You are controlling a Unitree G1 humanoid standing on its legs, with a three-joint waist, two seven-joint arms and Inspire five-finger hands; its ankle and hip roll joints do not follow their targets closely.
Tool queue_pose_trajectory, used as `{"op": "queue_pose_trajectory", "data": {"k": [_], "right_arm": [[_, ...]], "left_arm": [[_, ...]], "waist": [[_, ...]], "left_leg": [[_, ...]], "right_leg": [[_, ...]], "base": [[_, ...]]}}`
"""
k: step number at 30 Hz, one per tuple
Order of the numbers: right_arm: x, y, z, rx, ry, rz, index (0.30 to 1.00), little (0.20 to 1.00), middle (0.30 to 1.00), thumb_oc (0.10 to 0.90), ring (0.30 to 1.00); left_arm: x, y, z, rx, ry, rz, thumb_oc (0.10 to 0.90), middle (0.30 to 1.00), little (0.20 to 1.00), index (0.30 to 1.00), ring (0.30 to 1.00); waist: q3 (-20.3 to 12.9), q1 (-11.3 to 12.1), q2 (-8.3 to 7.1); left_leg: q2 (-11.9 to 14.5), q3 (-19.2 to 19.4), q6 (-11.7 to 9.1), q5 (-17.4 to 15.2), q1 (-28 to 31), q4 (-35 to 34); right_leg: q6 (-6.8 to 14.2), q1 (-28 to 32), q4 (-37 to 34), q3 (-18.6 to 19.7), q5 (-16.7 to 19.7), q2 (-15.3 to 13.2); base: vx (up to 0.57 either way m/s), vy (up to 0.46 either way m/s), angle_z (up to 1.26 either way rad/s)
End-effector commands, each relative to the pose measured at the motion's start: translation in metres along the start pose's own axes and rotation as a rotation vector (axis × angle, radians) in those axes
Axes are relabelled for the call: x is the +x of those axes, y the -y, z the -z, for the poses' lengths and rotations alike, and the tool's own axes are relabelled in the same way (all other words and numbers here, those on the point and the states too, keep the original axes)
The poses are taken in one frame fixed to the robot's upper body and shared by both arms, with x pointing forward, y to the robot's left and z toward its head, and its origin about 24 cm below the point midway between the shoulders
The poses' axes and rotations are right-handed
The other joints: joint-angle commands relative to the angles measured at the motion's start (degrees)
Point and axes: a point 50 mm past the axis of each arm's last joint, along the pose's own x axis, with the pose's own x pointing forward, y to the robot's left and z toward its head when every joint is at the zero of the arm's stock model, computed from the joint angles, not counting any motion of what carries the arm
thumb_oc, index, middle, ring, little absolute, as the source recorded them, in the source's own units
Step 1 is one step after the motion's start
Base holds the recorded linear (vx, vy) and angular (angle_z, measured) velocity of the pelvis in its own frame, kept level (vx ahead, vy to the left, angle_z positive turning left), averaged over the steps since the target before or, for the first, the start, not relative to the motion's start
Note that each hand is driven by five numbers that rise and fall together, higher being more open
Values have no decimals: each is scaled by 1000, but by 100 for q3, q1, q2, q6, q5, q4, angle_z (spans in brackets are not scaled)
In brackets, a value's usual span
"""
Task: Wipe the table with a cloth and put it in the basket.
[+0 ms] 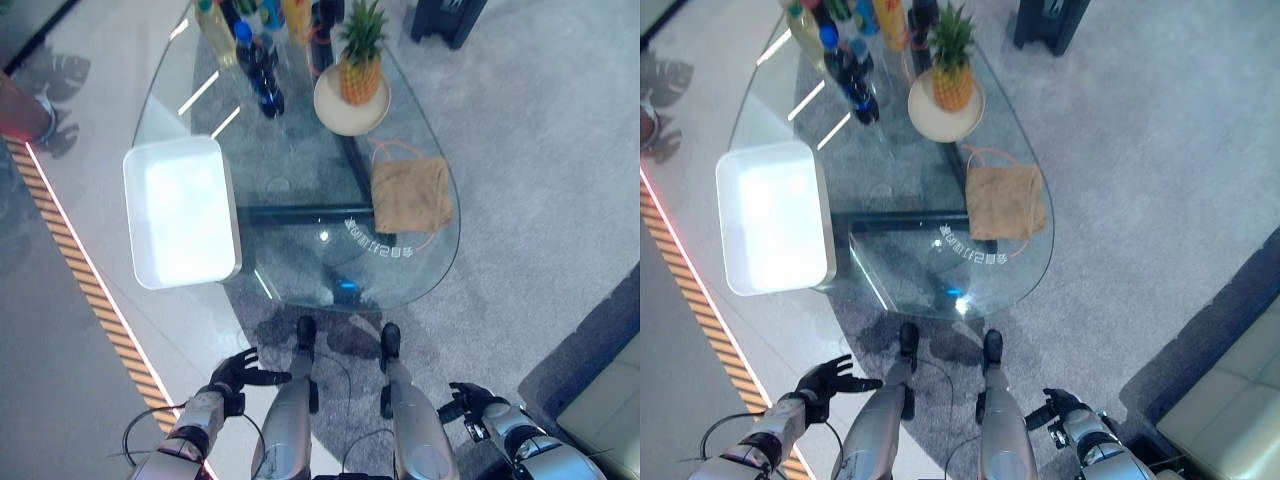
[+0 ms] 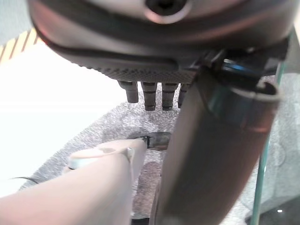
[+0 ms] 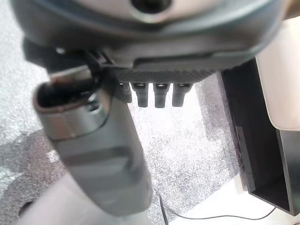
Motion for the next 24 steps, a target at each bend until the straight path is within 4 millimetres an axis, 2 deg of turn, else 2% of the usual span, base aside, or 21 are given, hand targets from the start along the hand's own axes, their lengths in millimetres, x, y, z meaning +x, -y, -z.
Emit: {"op": "queue_pose_trajectory", "data": {"k": [1,5,9,15,24], "right_arm": [[-3,17,28,22,-67,87,900,900,900,800,900],[-3,28,9,67,27,160,900,900,900,800,900],[-4,30,-10,95,118,187,900,900,900,800,900],[-5,28,-24,119,179,187,900,900,900,800,900],[-8,34,-40,136,268,264,900,900,900,800,900]], "left_arm": [[-7,-25,7,-42,3,-67,800,900,900,900,900],[-5,-22,-2,-40,21,-65,800,900,900,900,900],[-4,-21,-3,-52,21,-90,800,900,900,900,900],[-1,-16,-8,-54,34,-81,800,900,900,900,900],[-1,-10,-8,-71,41,-74,800,900,900,900,900]], "waist": [[-83,-11,-225],[-5,-14,-233],[80,-18,-268],[173,-2,-235],[173,-13,-154]], "left_leg": [[-641,44,261,-714,-831,1370],[-574,55,297,-934,-1499,2062],[-532,21,332,-1060,-1930,2468],[-513,-39,330,-1108,-2439,2787],[-492,-46,295,-1122,-2766,2925]], "right_leg": [[-238,-860,757,-108,-11,230],[-308,-1531,1329,-66,-167,274],[-367,-1968,1731,-35,-258,331],[-455,-2453,2167,-35,-351,355],[-515,-2776,2412,-96,-420,342]], "base": [[-90,-18,15],[-73,-22,13],[-42,-51,0],[-11,-62,-2],[4,-3,0]]}}
